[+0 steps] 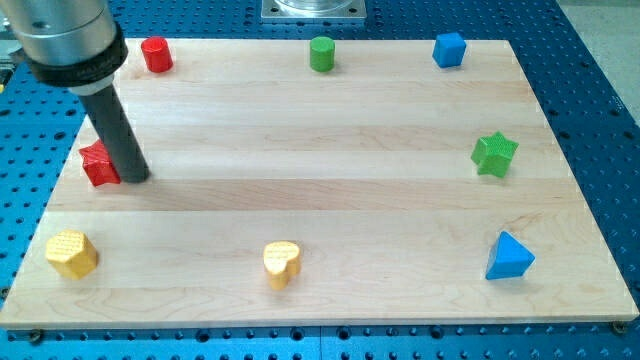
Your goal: Place the hexagon right to the red star
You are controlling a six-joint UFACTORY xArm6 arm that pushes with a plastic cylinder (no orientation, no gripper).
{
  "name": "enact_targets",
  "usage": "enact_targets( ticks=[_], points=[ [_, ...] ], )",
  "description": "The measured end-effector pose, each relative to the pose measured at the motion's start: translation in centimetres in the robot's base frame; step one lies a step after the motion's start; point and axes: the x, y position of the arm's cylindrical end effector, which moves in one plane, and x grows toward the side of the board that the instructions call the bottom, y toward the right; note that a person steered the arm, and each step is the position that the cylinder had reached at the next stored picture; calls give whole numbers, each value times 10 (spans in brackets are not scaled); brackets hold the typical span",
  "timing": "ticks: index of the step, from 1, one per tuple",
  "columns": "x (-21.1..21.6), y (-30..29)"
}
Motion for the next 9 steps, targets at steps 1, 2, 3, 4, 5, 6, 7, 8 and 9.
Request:
enact_targets(
  ticks=[1, 2, 3, 4, 5, 6, 7, 8, 9],
  points=[
    [47, -18],
    [59, -90],
    [95, -68],
    [117, 13],
    [90, 58],
    [109, 34],
    [153, 16],
    [149, 64],
    [121, 119]
  ],
)
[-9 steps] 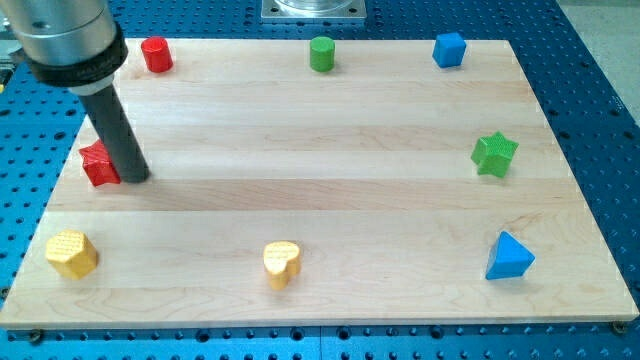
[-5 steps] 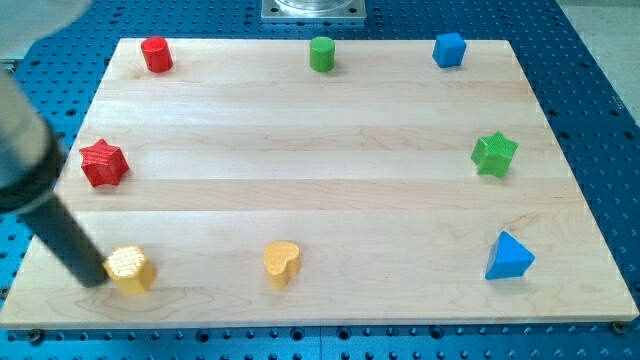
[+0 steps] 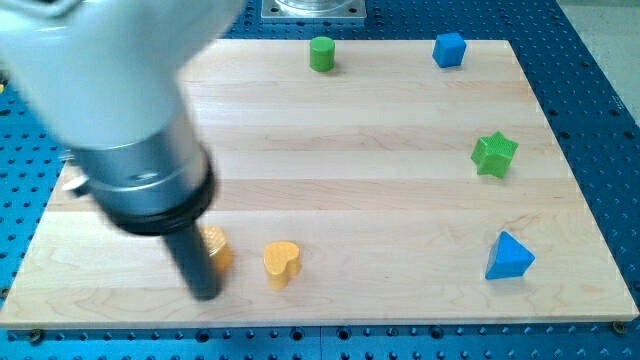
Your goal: Place the hexagon right to the red star
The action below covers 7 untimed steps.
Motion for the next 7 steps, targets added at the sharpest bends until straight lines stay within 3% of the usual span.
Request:
enact_targets(
  ticks=[2, 4, 5, 6, 7],
  points=[
    [-79, -20],
    [-106, -22],
    [-107, -72],
    [-104, -71],
    [-104, -21]
  ],
)
